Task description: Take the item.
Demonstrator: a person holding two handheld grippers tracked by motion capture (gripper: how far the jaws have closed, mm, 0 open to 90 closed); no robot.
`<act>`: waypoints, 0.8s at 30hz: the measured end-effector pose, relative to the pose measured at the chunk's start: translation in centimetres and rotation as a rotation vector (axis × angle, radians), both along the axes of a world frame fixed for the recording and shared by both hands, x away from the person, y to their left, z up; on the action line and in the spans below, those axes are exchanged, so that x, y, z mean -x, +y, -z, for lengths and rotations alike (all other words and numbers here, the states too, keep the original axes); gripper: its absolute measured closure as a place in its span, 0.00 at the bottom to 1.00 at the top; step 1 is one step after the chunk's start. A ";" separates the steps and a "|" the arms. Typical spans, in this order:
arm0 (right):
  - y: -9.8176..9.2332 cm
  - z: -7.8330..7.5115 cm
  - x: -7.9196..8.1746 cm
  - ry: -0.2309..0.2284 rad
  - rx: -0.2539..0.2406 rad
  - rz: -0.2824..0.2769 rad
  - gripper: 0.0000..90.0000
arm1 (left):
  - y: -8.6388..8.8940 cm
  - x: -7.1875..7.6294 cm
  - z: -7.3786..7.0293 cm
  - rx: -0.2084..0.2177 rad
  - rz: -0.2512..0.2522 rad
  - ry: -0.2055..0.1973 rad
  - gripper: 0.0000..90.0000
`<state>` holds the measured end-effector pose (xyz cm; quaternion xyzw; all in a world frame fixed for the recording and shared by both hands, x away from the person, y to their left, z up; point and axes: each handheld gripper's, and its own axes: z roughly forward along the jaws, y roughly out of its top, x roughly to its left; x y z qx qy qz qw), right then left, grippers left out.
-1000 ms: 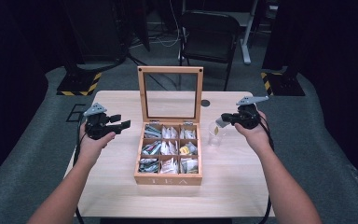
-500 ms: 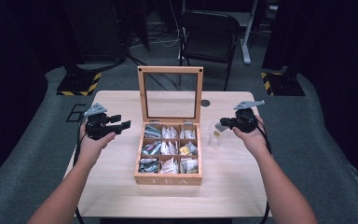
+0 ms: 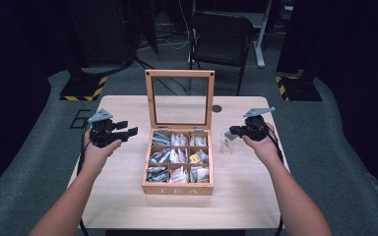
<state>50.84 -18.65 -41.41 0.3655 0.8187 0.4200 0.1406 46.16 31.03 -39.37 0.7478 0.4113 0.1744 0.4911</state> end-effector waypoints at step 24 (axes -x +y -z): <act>0.8 -0.1 0.2 0.007 -0.001 -0.002 0.66 | 0.3 0.2 0.5 -0.003 -0.011 0.008 0.46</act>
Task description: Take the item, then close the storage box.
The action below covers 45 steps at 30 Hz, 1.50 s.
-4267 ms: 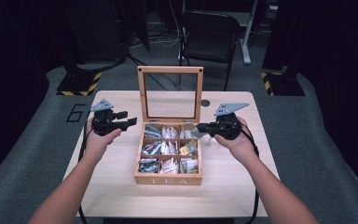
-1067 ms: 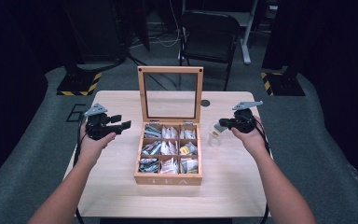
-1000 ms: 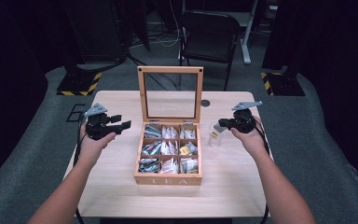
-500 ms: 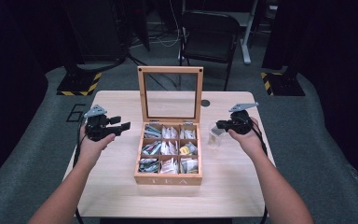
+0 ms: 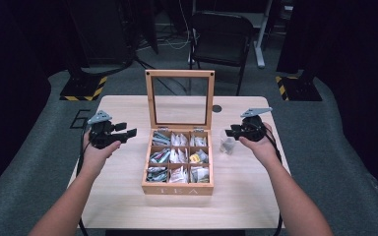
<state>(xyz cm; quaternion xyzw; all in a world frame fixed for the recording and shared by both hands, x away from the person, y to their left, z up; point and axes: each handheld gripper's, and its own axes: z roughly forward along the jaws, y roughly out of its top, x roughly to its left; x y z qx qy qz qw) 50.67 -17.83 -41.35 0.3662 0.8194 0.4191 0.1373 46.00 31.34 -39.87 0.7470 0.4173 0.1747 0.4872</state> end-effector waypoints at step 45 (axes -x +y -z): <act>4.3 -4.1 -2.5 -0.058 -0.019 -0.016 0.53 | 0.0 -0.7 -1.0 -0.008 0.005 -0.010 0.46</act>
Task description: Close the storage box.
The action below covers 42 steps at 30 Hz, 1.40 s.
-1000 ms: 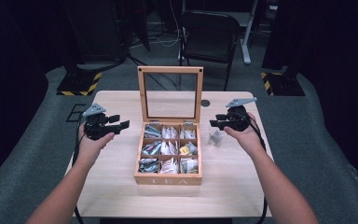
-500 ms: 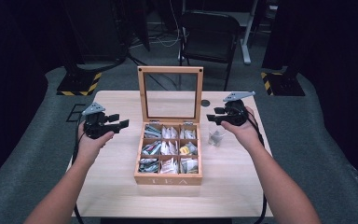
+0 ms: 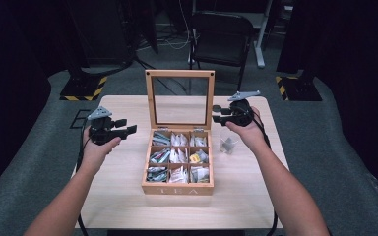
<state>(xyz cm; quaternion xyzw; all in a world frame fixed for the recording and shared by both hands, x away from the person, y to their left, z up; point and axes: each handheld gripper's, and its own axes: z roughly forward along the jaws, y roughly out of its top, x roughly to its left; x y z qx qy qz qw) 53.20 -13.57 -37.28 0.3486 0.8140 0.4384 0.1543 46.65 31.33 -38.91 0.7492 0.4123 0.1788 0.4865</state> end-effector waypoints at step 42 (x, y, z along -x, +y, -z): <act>2.8 2.1 -4.3 0.019 -0.020 -0.006 0.49 | 1.3 1.8 0.5 -0.006 -0.033 0.017 0.46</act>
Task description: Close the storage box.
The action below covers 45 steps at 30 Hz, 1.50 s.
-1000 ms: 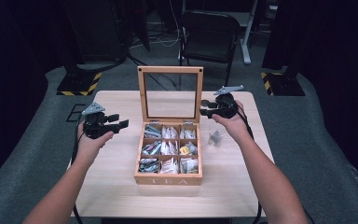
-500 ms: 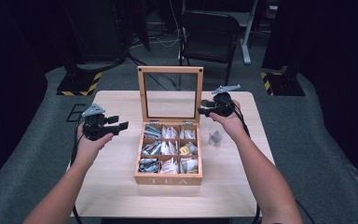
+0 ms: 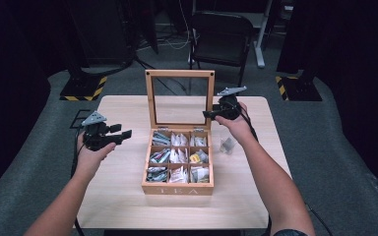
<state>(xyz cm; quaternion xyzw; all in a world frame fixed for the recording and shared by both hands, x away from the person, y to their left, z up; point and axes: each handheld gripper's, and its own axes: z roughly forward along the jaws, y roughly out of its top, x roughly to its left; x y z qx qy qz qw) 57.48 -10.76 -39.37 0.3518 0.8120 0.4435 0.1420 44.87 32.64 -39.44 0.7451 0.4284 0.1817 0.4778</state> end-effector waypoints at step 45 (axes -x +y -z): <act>-0.8 -1.5 3.1 -0.013 -0.057 -0.052 0.68 | -2.5 -0.5 -0.6 -0.008 0.041 -0.013 0.47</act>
